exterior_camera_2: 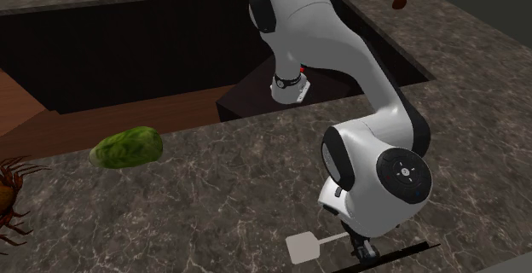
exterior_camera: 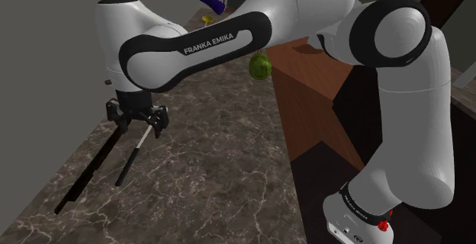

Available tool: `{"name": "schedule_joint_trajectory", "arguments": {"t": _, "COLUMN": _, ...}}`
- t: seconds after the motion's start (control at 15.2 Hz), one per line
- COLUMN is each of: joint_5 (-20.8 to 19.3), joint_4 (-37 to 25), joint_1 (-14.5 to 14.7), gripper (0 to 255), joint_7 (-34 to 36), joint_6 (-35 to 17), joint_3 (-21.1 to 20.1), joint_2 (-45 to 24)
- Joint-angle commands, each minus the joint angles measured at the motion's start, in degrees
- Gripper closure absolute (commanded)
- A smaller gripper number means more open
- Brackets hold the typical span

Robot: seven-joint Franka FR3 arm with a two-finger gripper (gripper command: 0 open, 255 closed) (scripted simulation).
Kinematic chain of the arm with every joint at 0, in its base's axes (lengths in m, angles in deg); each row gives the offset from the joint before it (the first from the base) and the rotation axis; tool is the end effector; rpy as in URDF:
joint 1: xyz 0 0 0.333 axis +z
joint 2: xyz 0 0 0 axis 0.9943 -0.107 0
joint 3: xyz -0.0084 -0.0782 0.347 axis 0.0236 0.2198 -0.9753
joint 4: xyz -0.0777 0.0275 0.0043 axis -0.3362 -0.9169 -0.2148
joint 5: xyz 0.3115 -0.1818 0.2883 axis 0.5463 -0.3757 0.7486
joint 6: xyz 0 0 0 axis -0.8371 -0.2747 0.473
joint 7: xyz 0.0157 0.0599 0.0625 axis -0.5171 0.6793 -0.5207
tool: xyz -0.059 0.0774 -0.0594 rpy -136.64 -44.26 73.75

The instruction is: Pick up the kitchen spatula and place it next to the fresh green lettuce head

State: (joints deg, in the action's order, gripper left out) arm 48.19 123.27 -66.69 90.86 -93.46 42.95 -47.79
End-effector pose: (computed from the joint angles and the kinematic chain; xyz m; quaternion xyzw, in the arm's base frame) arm 0.5639 0.5401 0.3475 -0.9403 0.3387 0.0314 0.0109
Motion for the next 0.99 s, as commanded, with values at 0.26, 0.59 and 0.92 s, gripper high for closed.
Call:
{"name": "schedule_joint_trajectory", "arguments": {"t": 0.26, "joint_5": -0.48, "joint_4": 0.67, "joint_1": 0.18, "gripper": 0, "joint_7": 0.25, "joint_6": -1.47, "joint_3": 0.33, "joint_2": -0.85}}
{"name": "schedule_joint_trajectory", "arguments": {"t": 0.59, "joint_5": -0.47, "joint_4": 0.67, "joint_1": 0.18, "gripper": 255, "joint_7": 0.25, "joint_6": -1.46, "joint_3": 0.33, "joint_2": -0.85}}
{"name": "schedule_joint_trajectory", "arguments": {"t": 0.92, "joint_5": -0.47, "joint_4": 0.66, "joint_1": 0.18, "gripper": 255, "joint_7": 0.25, "joint_6": -1.46, "joint_3": 0.33, "joint_2": -0.85}}
